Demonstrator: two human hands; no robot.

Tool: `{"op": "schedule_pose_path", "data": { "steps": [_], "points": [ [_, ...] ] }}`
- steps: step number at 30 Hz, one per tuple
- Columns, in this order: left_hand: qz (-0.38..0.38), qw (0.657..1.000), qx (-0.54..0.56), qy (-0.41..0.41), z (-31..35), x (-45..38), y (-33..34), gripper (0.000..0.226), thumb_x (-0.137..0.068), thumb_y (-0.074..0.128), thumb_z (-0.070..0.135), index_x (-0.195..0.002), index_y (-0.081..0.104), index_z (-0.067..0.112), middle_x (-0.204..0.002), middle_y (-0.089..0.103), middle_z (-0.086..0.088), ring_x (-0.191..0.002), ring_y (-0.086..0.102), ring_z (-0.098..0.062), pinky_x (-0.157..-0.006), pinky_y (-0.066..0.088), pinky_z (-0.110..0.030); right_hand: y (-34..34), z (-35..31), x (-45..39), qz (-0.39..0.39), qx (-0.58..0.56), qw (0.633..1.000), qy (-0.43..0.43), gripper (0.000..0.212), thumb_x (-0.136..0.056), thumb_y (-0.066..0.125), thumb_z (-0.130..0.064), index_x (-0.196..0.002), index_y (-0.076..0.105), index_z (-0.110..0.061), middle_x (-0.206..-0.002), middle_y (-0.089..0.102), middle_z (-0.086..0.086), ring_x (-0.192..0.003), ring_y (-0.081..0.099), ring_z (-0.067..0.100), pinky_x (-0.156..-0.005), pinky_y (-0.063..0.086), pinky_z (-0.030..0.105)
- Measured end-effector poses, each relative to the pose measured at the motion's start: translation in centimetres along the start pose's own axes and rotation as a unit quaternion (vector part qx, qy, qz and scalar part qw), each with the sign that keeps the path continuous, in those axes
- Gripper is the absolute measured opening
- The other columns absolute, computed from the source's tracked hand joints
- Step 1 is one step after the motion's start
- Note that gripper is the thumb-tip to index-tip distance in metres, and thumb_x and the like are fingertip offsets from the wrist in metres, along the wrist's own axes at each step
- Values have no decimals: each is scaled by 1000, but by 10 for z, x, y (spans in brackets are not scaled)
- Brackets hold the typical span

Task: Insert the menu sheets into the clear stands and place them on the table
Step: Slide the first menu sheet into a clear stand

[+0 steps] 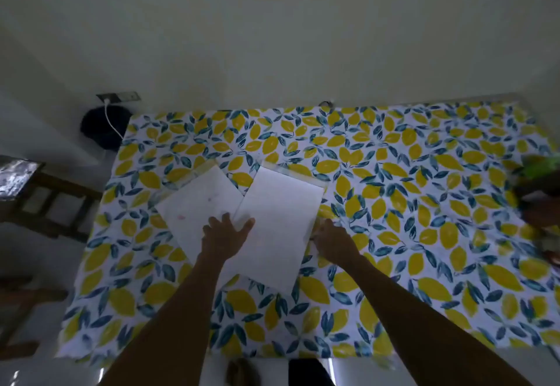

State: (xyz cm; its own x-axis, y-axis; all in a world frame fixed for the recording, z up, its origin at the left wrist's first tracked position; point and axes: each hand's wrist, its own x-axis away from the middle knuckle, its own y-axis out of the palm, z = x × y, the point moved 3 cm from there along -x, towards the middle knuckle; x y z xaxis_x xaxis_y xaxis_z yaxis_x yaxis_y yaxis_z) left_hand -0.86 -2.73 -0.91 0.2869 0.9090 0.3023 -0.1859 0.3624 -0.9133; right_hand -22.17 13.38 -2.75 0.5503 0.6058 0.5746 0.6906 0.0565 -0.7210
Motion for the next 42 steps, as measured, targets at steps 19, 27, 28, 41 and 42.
{"op": "schedule_pose_path", "data": {
  "steps": [19,27,28,41,42],
  "points": [
    [-93,956,273,-48,5,65,-14,36,-90,54,9,-125,63,12,-121,68,-16,-106,67,-34,-88,57,-41,-27,49,44,87,-242,966,-21,13,-78,60,-20,-83,71,-17,-90,75,4,-86,70,28,-77,56,45],
    [27,963,230,134,16,124,-48,24,-75,72,18,-96,80,9,-94,78,-11,-91,65,-12,-78,51,-25,-82,71,104,22,-420,903,-92,23,-82,75,-4,-99,80,-17,-109,76,4,-94,74,15,-80,61,36],
    [34,963,226,140,20,126,-52,21,-75,73,19,-92,81,10,-92,78,-10,-88,65,-12,-76,50,-27,-87,70,107,20,-415,904,-104,22,-83,75,-5,-98,80,-20,-108,76,2,-92,74,13,-76,61,32],
    [136,954,167,211,73,27,-110,10,-85,68,28,-89,72,20,-92,76,-9,-84,73,-27,-72,57,-42,-169,0,34,132,-286,923,-223,14,-92,67,-34,-93,70,-20,-89,70,1,-89,68,26,-85,56,50],
    [141,956,169,196,77,18,-108,12,-87,67,27,-88,70,15,-89,75,-11,-81,72,-28,-71,56,-43,-170,-3,21,139,-284,922,-224,9,-92,66,-37,-91,68,-28,-89,70,-8,-89,69,20,-85,57,49]
  ]
}}
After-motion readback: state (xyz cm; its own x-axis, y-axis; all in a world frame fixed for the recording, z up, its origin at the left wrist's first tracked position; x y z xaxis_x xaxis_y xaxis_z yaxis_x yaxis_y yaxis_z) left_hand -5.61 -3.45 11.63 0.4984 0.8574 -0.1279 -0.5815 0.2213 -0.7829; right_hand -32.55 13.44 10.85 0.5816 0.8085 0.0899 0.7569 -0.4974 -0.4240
